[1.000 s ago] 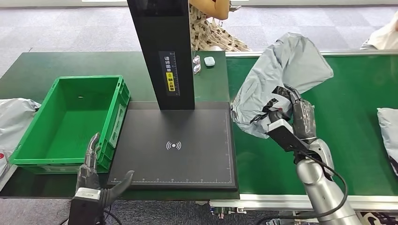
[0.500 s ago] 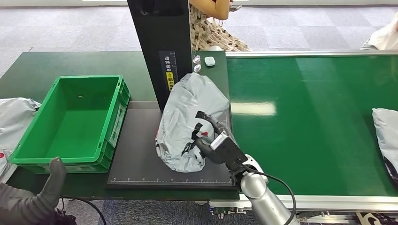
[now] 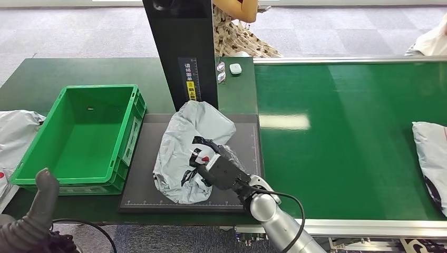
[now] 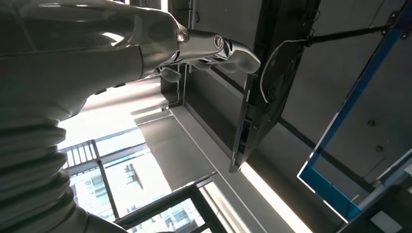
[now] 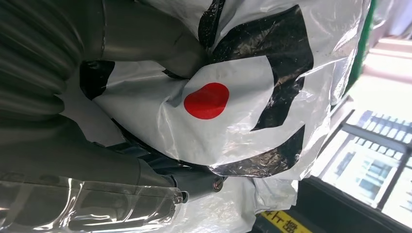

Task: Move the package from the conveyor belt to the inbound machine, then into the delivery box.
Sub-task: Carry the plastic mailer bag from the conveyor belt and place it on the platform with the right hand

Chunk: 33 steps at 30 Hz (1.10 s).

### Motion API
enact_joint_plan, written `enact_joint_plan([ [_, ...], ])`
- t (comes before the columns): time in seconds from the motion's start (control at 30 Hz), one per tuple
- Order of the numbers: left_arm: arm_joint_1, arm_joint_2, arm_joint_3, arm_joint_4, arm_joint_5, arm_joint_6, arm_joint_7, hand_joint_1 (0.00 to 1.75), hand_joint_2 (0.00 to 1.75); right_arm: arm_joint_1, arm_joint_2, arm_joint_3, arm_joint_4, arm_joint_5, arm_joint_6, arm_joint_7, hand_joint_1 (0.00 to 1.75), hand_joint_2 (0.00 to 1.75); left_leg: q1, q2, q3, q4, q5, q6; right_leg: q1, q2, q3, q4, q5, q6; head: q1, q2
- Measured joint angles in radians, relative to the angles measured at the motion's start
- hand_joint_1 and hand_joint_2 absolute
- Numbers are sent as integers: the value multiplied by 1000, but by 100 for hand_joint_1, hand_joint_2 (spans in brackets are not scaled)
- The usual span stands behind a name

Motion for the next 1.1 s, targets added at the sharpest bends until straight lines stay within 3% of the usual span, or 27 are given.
enact_joint_plan([
  [0.1,3,-2,1,-3,2,0,0,0,175,-12,1,0,15,24,-28,22,0,175,0,0,0,0,0,0,0,0,0,0,0,0,0,0],
  [0.37,10,-3,2,-7,-28,0,27,0,175,-2,-3,-10,-15,22,-88,56,0,175,0,0,0,0,0,0,0,1,-1,0,0,0,0,0],
  [0.6,8,-5,3,29,-40,0,5,0,175,74,-19,-51,-149,-118,33,36,0,175,0,0,0,0,0,0,0,1,-1,0,0,0,0,0],
  [0.77,2,-1,-1,58,-65,-2,24,0,175,137,-33,-76,-232,-180,67,-23,0,175,0,0,0,0,-1,-1,0,1,-2,-1,0,0,0,0],
  [0.8,-4,5,-7,70,-97,-11,59,0,175,153,-35,-83,-250,-197,64,-45,0,175,0,0,0,0,-1,-1,0,0,-2,-1,0,0,0,0],
  [0.93,-60,79,-78,157,-345,-123,327,0,175,229,-38,-134,-360,-295,16,-193,0,175,0,0,0,0,-1,-1,0,-1,-2,-1,0,0,0,0],
  [1.1,-154,184,-179,274,-476,-239,447,0,175,298,-38,-195,-503,-367,-27,-278,0,175,0,1,0,0,-1,-1,0,1,-2,0,1,-1,0,0],
])
